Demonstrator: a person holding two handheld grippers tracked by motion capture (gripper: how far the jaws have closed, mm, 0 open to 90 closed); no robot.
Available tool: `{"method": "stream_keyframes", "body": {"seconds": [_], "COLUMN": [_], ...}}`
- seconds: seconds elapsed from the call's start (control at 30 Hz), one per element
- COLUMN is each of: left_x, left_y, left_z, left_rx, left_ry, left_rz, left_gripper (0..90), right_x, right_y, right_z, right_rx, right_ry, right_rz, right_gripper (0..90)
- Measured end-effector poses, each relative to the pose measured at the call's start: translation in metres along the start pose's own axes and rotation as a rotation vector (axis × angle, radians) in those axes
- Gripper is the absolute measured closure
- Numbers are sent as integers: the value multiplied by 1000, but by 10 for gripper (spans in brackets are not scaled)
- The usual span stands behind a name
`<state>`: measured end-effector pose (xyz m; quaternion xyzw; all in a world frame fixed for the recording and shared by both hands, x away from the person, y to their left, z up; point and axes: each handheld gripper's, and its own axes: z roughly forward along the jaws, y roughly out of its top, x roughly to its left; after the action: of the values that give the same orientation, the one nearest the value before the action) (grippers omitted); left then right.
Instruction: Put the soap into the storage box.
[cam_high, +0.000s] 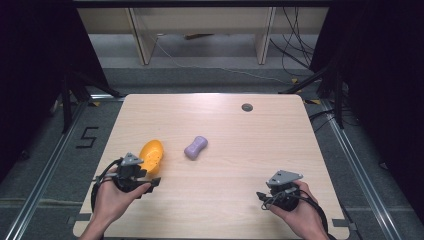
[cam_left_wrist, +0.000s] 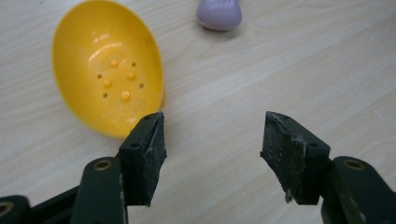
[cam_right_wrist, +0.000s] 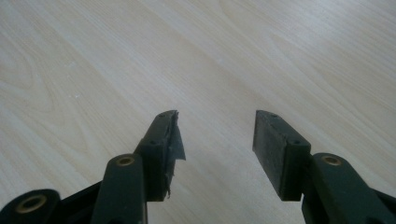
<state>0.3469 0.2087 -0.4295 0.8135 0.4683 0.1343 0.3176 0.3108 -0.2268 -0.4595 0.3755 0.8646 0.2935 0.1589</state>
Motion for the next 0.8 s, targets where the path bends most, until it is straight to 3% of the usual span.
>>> {"method": "stream_keyframes", "body": {"seconds": [0.27,0.37,0.43,0.6,0.7,0.8], "left_x": [1,2,2,-2,-4,-6], "left_y": [43,61,71,94,105,114], "left_z": [17,28,33,53,66,78], "left_rx": [108,151,182,216,262,269], "left_ry": [2,-5,-6,-10,-11,-14], "left_rz": [72,73,75,71,87,76], "left_gripper": [385,385,386,386,385,383], "right_x": [0,1,-1,0,-1,-1], "right_y": [0,0,0,0,0,0], "right_z": [1,2,2,2,1,1], "right_rx": [4,7,-1,0,-1,0], "right_ry": [4,7,-1,1,0,2], "right_rz": [12,22,1,0,-2,-1], "right_gripper": [503,503,503,502,501,501]}}
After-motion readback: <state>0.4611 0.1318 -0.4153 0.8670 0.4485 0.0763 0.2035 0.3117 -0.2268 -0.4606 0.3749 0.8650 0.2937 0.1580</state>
